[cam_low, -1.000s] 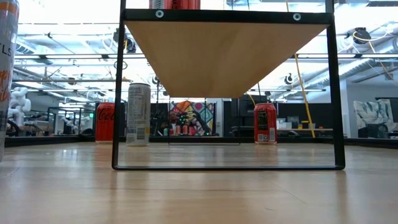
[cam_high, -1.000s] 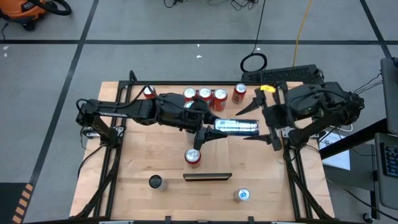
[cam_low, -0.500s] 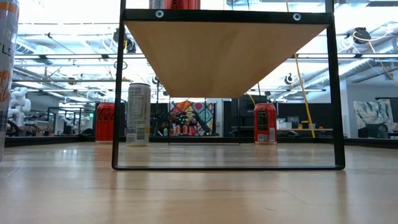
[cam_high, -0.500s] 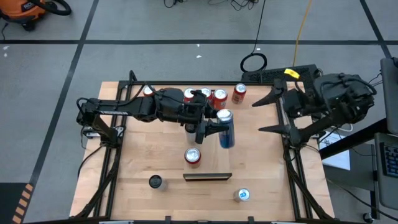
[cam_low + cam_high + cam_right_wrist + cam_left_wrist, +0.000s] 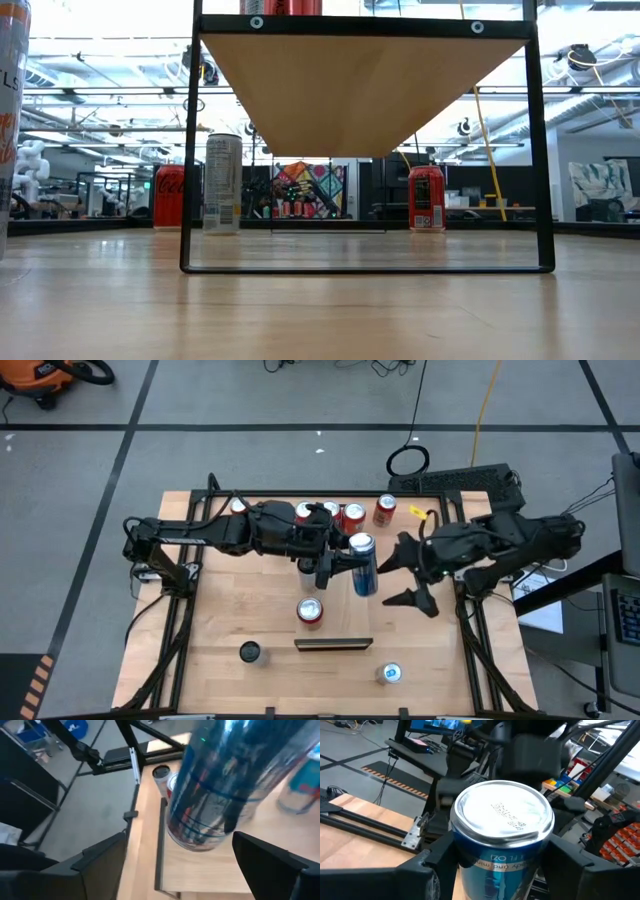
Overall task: Place canned beverage on shelf
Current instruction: Put the top blue soda can on the shelf aligned with the other blue soda can
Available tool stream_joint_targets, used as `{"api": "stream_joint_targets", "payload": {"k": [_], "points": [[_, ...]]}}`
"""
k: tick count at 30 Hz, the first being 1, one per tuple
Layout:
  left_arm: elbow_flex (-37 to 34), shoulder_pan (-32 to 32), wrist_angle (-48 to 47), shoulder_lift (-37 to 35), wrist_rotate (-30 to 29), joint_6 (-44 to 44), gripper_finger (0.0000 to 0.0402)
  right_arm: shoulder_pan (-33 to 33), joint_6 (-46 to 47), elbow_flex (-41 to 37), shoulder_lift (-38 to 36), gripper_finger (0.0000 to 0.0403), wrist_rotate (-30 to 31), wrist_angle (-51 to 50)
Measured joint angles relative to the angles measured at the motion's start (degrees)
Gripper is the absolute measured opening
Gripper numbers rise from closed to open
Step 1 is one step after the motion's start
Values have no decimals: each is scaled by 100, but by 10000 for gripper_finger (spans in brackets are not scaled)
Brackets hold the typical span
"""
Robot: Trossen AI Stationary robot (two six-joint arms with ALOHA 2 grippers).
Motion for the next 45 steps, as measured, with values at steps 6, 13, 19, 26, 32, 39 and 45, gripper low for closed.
{"api": "stream_joint_targets", "payload": {"k": [6, 13, 19, 26, 32, 39, 45], "points": [[0, 0, 385, 0, -22, -102, 223, 0, 87, -143, 12, 345, 78, 146], [2, 26, 1192, -2, -168, -47, 224, -48, -73, -188, 19, 345, 516, 1301], [4, 23, 1575, -4, -308, 101, 224, -118, -8, -186, -15, 324, 580, 1817], [4, 15, 1640, -4, -310, 252, 224, -239, 174, -186, -50, 245, 581, 1873], [4, 24, 1627, -4, -229, 306, 224, -332, 341, -186, -161, 199, 551, 1774], [4, 13, 1201, -52, -244, 317, 286, -343, 461, -186, -358, 221, 487, 1256], [11, 38, 665, -226, -247, 42, 362, -345, 612, -182, -524, 210, 379, 655]]}}
